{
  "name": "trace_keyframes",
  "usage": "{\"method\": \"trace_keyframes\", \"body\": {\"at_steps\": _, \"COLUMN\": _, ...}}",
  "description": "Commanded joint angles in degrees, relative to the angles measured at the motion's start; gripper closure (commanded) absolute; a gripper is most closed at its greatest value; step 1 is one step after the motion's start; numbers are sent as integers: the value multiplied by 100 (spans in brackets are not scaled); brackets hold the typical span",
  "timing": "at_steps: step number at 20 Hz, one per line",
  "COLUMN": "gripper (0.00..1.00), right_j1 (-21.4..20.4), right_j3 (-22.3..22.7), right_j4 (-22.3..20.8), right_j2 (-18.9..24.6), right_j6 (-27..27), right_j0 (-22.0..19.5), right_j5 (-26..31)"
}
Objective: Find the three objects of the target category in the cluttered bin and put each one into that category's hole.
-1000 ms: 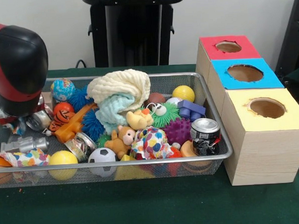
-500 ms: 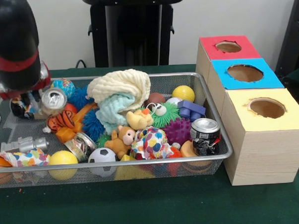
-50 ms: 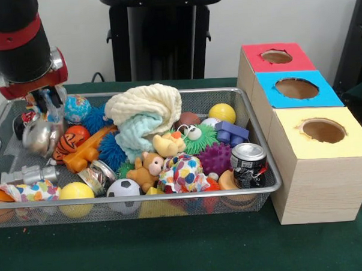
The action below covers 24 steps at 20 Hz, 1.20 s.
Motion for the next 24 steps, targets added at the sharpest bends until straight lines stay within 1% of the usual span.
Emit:
{"method": "trace_keyframes", "body": {"at_steps": 1, "gripper": 100, "right_j1": 83, "right_j3": 733, "right_j4": 347, "right_j2": 608, "right_j6": 350, "right_j0": -51, "right_j5": -493}}
{"method": "trace_keyframes", "body": {"at_steps": 3, "gripper": 100, "right_j1": 101, "right_j3": 803, "right_j4": 427, "right_j2": 634, "right_j6": 441, "right_j0": -56, "right_j5": -650}}
{"method": "trace_keyframes", "body": {"at_steps": 7, "gripper": 100, "right_j1": 138, "right_j3": 882, "right_j4": 654, "right_j2": 644, "right_j6": 727, "right_j0": 2, "right_j5": -729}}
{"method": "trace_keyframes", "body": {"at_steps": 14, "gripper": 100, "right_j1": 125, "right_j3": 1186, "right_j4": 1095, "right_j2": 646, "right_j6": 1204, "right_j0": 121, "right_j5": -1371}}
{"method": "trace_keyframes", "body": {"at_steps": 20, "gripper": 100, "right_j1": 47, "right_j3": 1513, "right_j4": 1542, "right_j2": 580, "right_j6": 1423, "right_j0": 285, "right_j5": -1282}}
{"method": "trace_keyframes", "body": {"at_steps": 24, "gripper": 100, "right_j1": 32, "right_j3": 1679, "right_j4": 1803, "right_j2": 572, "right_j6": 1478, "right_j0": 359, "right_j5": -1460}}
